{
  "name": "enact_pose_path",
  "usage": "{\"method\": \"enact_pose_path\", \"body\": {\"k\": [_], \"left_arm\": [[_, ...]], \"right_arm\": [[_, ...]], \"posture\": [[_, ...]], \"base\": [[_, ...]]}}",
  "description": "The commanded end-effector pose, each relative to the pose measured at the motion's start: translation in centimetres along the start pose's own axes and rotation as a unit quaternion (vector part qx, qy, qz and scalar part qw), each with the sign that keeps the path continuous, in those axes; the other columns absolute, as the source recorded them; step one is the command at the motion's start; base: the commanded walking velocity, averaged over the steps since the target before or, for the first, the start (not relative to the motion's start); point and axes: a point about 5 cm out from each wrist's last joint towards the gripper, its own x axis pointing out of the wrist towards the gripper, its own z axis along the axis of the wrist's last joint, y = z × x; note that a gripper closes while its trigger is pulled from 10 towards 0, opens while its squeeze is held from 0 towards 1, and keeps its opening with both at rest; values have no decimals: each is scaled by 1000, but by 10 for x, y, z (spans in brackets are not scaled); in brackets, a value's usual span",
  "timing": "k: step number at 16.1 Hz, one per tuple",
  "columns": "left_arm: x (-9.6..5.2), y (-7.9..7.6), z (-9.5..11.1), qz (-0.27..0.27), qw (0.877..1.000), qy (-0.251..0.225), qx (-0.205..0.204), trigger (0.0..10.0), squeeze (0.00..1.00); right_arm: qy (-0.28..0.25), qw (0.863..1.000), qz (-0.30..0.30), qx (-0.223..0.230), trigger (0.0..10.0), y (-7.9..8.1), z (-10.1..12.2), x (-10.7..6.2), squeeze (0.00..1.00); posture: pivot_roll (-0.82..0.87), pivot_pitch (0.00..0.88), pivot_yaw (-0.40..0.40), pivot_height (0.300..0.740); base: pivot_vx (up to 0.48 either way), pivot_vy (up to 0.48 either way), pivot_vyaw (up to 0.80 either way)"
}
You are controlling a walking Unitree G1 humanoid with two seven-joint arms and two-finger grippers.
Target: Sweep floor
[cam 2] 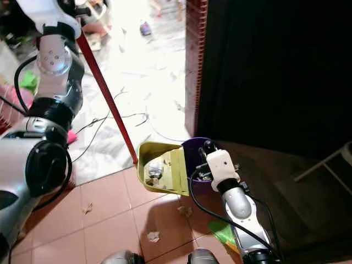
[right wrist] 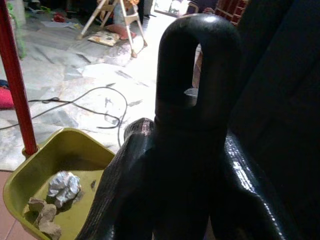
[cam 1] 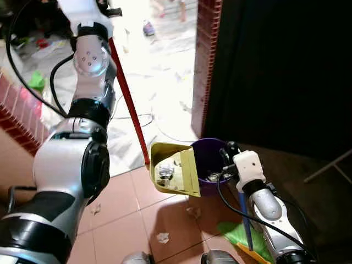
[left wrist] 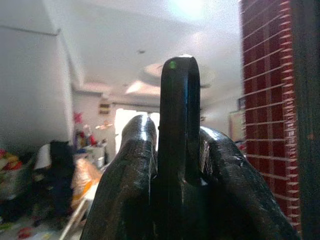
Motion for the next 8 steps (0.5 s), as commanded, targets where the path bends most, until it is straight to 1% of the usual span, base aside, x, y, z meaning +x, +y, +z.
{"method": "enact_pose_path", "body": {"k": [1, 3, 4, 6, 7, 8], "left_arm": [[12, -4, 22, -2, 999, -46, -5, 10000, 0], [14, -8, 24, -6, 999, -48, -8, 10000, 0], [15, -11, 25, -10, 999, -45, -13, 10000, 0], [16, -16, 26, -14, 999, -46, -18, 10000, 0], [16, -19, 27, -17, 998, -48, -32, 10000, 0], [16, -19, 27, -17, 998, -48, -32, 10000, 0]], "right_arm": [[8, 999, 20, -23, 10000, -1, -3, -1, 0], [12, 999, 23, -25, 10000, 0, -4, 4, 0], [13, 1000, 17, -21, 10000, 1, -4, 11, 0], [12, 999, 31, -25, 10000, 5, -3, 12, 0], [12, 999, 35, -24, 10000, 6, -4, 12, 0], [12, 999, 35, -24, 10000, 6, -4, 12, 0]], "posture": [[-242, 0, 81, 740], [-246, 0, 95, 740], [-254, 0, 107, 740], [-254, 0, 108, 740], [-253, 0, 105, 740], [-253, 0, 105, 740]], "base": [[304, 0, 0], [319, 0, 0], [326, 0, 0], [283, 0, 0], [0, 0, 0], [0, 0, 0]]}}
